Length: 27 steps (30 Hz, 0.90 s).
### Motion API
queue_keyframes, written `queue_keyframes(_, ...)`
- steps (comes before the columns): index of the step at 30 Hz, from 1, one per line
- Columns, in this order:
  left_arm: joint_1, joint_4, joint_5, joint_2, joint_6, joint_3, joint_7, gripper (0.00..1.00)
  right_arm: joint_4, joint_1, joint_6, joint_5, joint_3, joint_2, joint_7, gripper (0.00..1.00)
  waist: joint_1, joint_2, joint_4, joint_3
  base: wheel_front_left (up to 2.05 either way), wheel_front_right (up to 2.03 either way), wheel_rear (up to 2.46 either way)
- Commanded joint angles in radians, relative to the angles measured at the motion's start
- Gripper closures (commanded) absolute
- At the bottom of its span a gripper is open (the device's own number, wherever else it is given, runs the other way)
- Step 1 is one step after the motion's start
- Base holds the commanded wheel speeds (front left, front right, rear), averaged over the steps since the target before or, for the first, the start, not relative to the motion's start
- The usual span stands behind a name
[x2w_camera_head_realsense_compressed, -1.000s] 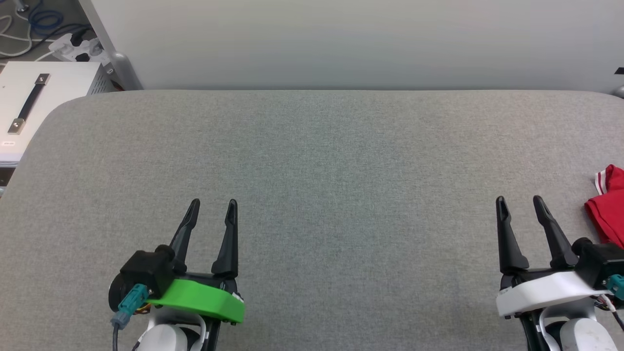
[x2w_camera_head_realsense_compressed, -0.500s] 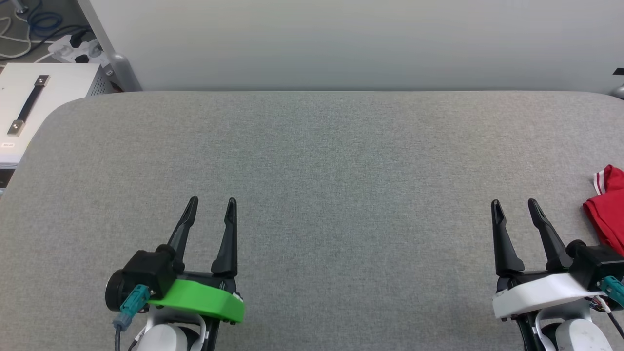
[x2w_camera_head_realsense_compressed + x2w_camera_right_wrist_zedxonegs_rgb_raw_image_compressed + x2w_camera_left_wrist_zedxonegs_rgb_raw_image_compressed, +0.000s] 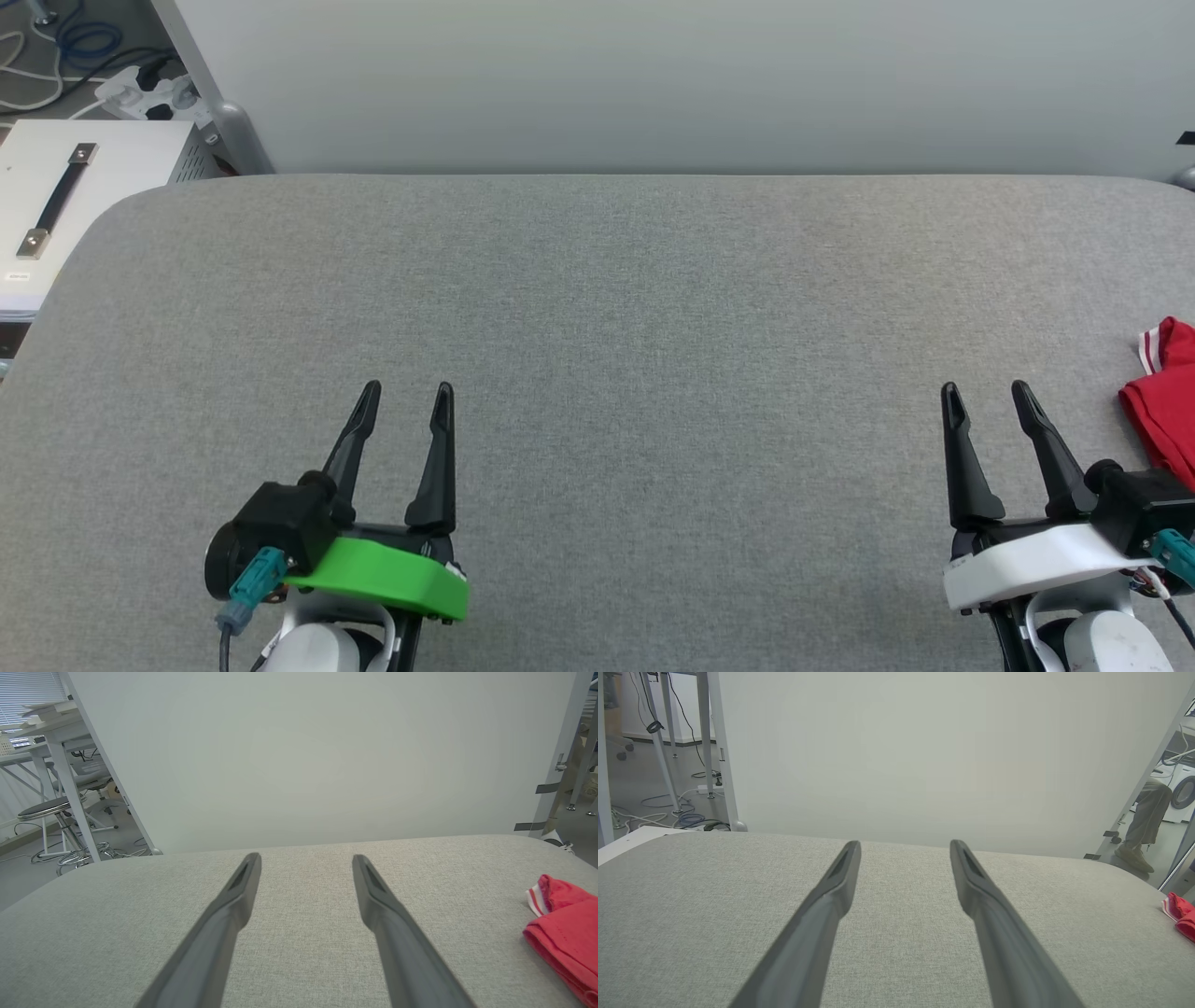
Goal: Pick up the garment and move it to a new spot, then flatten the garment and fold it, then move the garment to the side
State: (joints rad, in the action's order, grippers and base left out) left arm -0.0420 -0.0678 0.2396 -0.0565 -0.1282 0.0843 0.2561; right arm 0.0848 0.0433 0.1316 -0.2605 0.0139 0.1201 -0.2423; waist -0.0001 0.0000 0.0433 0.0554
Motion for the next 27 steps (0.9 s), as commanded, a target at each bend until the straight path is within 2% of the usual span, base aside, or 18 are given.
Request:
queue_keyframes(1,0.013,-0.004,0.012,0.006,-0.002,-0.003,0.006,0.00,0.000,0.005,-0.001,0.006,0.001,0.003,-0.005,0.00,0.0001,0.0000,-0.001,-0.001,0.00,0.00,0.00)
queue_keyframes(3,0.014,-0.009,0.017,0.006,-0.002,0.007,0.006,0.00,0.000,0.005,-0.001,0.005,0.001,0.003,-0.004,0.00,0.0001,0.0000,-0.002,-0.001,0.00,0.00,0.00)
queue_keyframes(4,0.000,-0.011,0.008,0.000,0.000,0.008,0.000,1.00,0.000,0.000,0.000,0.000,0.000,0.000,0.000,1.00,0.0001,0.0000,-0.002,-0.001,0.00,0.00,0.00)
queue_keyframes(27,0.007,0.000,-0.032,0.000,0.021,-0.007,-0.043,1.00,-0.014,-0.007,0.000,0.042,-0.003,-0.012,0.040,1.00,0.0001,0.0000,-0.008,-0.010,0.00,0.00,0.00)
